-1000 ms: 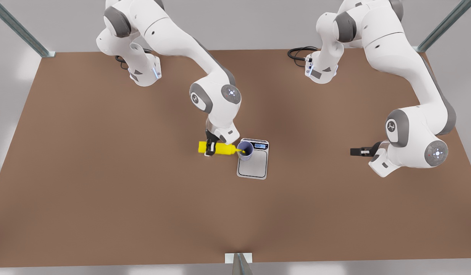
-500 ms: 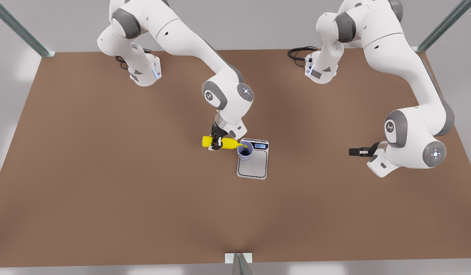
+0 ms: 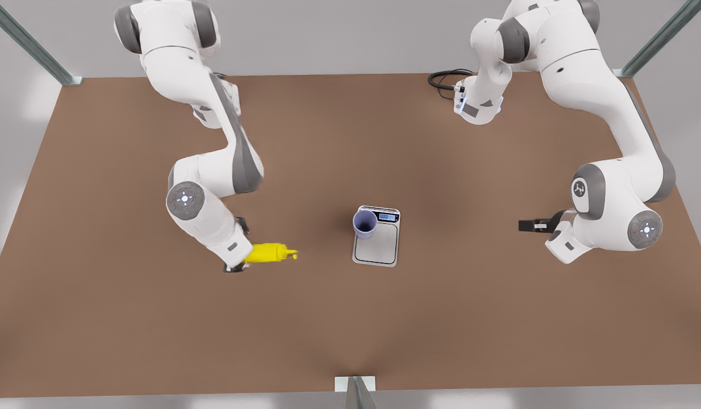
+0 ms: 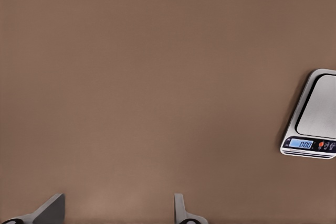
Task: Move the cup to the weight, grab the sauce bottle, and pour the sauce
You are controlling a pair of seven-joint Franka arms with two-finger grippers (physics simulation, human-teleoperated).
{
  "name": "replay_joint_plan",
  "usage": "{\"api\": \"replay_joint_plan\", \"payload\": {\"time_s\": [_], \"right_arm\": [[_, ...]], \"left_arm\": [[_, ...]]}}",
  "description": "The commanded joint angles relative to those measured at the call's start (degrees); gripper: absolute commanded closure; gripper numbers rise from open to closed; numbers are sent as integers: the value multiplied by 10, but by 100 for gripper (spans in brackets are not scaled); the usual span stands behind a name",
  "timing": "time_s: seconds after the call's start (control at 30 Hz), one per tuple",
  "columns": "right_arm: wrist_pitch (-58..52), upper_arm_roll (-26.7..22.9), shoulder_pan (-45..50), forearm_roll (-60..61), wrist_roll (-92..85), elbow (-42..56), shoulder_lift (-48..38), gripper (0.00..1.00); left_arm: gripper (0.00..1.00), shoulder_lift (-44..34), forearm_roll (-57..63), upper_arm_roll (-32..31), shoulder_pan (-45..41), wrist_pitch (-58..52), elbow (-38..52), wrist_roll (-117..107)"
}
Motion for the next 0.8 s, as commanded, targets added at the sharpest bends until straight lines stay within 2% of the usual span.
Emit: {"api": "replay_joint_plan", "payload": {"time_s": [0.0,0.07,0.13,0.27,0.37,0.43,0.5,0.57,0.63,0.77], "right_arm": [[1,0,-4,9,-11,-2,-1,45],[7,1,-46,155,-143,-20,-1,45],[7,1,-81,284,-265,-79,3,45],[-15,2,-137,439,-473,-136,42,41],[-68,6,-168,542,-587,-137,95,40],[-107,52,-226,610,-669,-144,135,40],[-107,140,-311,614,-712,-139,159,40],[-120,197,-371,627,-734,-137,186,40],[-171,207,-381,668,-751,-121,240,40],[-195,207,-384,684,-705,-143,244,40]], "left_arm": [[0,0,0,0,0,0,0,0],[0,0,0,0,0,0,0,-1],[0,1,0,0,-3,1,0,-4],[0,5,0,-2,-6,3,0,-12],[0,8,0,-2,-6,3,0,-12],[0,9,0,-2,-6,5,0,-12],[0,11,0,-2,-7,5,0,-12],[0,14,0,-2,-7,5,0,-12],[0,14,0,-2,-7,5,0,-13],[0,14,0,-3,-8,5,0,-13]]}}
